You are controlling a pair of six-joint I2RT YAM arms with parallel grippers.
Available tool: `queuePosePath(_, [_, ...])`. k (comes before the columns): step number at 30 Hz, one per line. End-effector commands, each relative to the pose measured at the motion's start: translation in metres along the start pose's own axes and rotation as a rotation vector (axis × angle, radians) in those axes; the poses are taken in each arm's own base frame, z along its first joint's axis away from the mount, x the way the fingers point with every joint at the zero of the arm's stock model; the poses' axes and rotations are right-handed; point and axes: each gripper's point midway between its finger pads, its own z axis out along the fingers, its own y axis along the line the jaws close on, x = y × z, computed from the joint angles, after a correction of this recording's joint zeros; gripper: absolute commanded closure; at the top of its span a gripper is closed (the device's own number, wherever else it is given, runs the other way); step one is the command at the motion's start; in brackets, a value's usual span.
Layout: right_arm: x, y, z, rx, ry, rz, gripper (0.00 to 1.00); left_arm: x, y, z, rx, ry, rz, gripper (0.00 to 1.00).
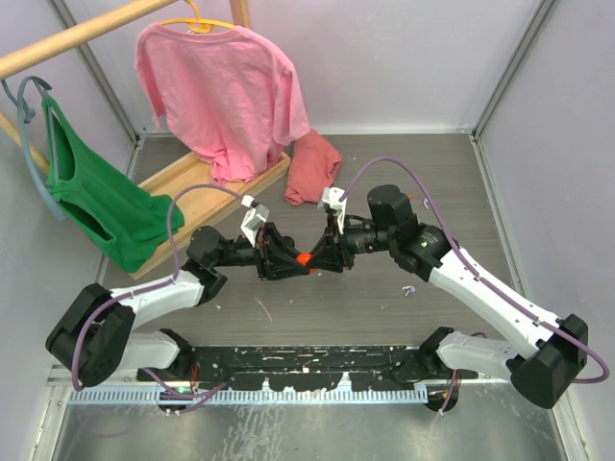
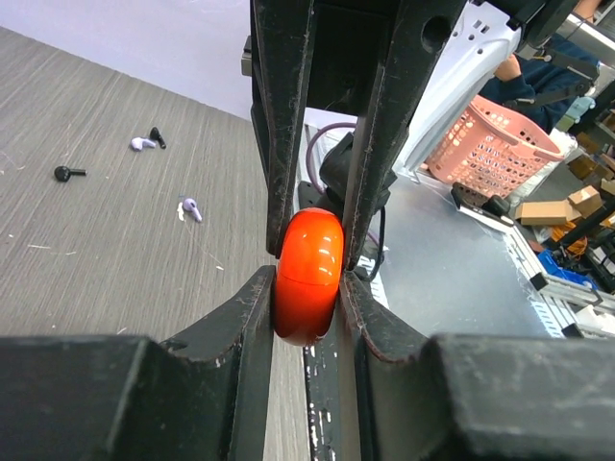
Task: Insert the wireless bluetooth earbuds into the charging case
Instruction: Open the charging case.
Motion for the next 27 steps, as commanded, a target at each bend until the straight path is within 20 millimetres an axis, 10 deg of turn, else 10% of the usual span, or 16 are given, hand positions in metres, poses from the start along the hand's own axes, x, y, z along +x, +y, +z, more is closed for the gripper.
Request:
queuePosePath(1, [-0.015, 0.003, -0.003, 0.001, -0.053, -0.065, 0.90, -0.014, -0.011, 0.000, 0.038, -0.045, 0.136, 0.99])
queuePosePath(13, [-0.016, -0.002, -0.003, 0.032, -0.054, -0.065, 0.63, -0.012, -0.018, -0.005, 0.030, -0.050, 0.254, 1.00])
queuePosePath(27, [-0.023, -0.012, -0.010, 0.116, -0.075, -0.078, 0.56, -0.004, -0.013, -0.009, 0.002, -0.043, 0.302, 0.98])
